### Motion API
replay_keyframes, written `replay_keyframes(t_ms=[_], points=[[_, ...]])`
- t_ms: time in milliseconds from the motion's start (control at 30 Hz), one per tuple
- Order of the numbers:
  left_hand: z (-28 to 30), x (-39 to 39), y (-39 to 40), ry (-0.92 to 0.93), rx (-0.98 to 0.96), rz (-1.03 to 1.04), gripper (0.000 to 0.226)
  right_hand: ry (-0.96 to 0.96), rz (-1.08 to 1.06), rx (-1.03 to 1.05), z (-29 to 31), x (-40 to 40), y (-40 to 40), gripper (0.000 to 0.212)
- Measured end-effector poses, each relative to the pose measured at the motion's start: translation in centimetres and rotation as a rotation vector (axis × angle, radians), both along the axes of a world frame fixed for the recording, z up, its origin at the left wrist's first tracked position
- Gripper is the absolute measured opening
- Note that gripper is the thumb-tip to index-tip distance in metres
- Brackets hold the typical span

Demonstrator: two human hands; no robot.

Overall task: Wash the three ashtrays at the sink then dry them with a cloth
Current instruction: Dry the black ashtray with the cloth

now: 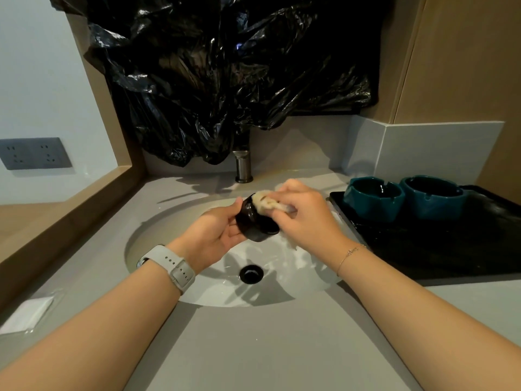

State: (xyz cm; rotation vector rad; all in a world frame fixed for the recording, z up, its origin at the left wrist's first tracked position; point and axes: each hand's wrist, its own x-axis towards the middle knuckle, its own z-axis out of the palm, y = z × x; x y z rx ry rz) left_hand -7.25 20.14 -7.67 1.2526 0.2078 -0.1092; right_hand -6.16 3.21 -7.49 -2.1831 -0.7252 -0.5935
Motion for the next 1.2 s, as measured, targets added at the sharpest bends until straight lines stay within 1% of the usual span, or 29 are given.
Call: replay_keyframes(t_ms=[33,100,133,233,267,300,333,400,433,500,533,567,600,667,700,767,800,867,900,933,967,1033,1067,1133,1167,1200], points=[[-0.1,0.1,0.2,0.002,-0.007,0.015,0.022,0.042,0.096,0.013,-0.1,-0.3,0.3,0.01],[0.0,0.2,0.6,0.008,-0.02,0.043,0.022,0.167,0.162,0.006,-0.3,-0.5,0.3,0.011],[0.0,0.2,0.7,0.013,-0.019,0.054,0.022,0.214,0.129,-0.032,-0.2,-0.4,0.0,0.016],[0.2,0.2,0.9,0.022,-0.031,0.07,0.019,0.268,-0.073,-0.231,0.0,0.3,-1.4,0.034],[0.4,0.1,1.0,0.025,-0.06,0.069,0.02,0.249,-0.139,-0.256,0.2,0.6,-1.9,0.037],[0.6,0.0,1.1,0.028,-0.101,0.066,0.022,0.213,-0.189,-0.236,0.2,1.0,-2.2,0.037],[0.8,-0.1,1.1,0.026,-0.142,0.062,0.025,0.183,-0.215,-0.157,0.4,1.3,-2.5,0.033],[1.1,-0.2,1.3,0.01,-0.182,0.049,0.026,0.154,-0.213,0.094,0.7,1.3,-2.6,0.023],[1.1,-0.2,1.4,0.004,-0.181,0.039,0.026,0.128,-0.209,0.207,0.9,1.2,-2.5,0.018],[1.0,-0.2,1.2,-0.002,-0.153,-0.003,0.024,0.08,-0.15,0.368,1.3,0.6,-2.2,0.004],[1.0,-0.3,1.1,-0.004,-0.128,-0.028,0.023,0.062,-0.089,0.416,1.4,0.2,-1.9,0.007],[1.0,-0.4,1.0,-0.009,-0.101,-0.046,0.022,0.052,-0.012,0.421,1.3,-0.1,-1.7,0.012],[0.9,-0.5,0.8,-0.02,-0.077,-0.051,0.022,0.036,0.055,0.364,1.1,-0.4,-1.5,0.017],[0.8,-0.5,0.7,-0.059,-0.009,-0.024,0.026,-0.014,0.122,0.143,0.3,-0.7,-0.9,0.025],[0.6,-0.4,0.6,-0.079,0.045,0.001,0.028,-0.001,0.148,0.093,-0.3,-0.6,-0.6,0.026],[0.4,-0.3,0.3,-0.111,0.132,0.032,0.031,0.072,0.136,0.152,-0.7,-0.2,-0.2,0.024],[0.3,-0.4,0.1,-0.13,0.158,0.034,0.032,0.082,0.085,0.187,-0.7,0.2,-0.2,0.022],[0.0,-0.5,-0.5,-0.172,0.225,0.045,0.033,0.072,-0.071,0.107,-0.7,1.0,-0.4,0.024],[-0.1,-0.6,-0.6,-0.189,0.263,0.068,0.033,0.06,-0.097,0.047,-0.7,1.1,-0.4,0.026],[-0.2,-0.5,-0.7,-0.194,0.285,0.1,0.033,0.055,-0.069,0.017,-0.8,1.1,-0.4,0.026],[-0.2,-0.4,-0.6,-0.183,0.28,0.138,0.033,0.056,0.009,0.023,-0.8,0.9,-0.3,0.024],[-0.1,-0.3,-0.3,-0.135,0.238,0.21,0.034,0.053,0.155,0.007,-1.0,0.1,-0.3,0.02],[0.1,-0.2,0.0,-0.114,0.235,0.235,0.033,0.046,0.193,-0.027,-1.2,0.0,-0.3,0.021],[0.4,-0.2,0.1,-0.093,0.248,0.247,0.032,0.01,0.203,-0.069,-1.3,-0.1,-0.3,0.026],[0.5,-0.3,-0.1,-0.092,0.255,0.232,0.031,-0.017,0.193,-0.04,-1.2,-0.1,-0.2,0.026],[0.5,-0.4,-0.5,-0.095,0.275,0.213,0.03,-0.027,0.178,0.033,-1.1,0.0,-0.1,0.026]])
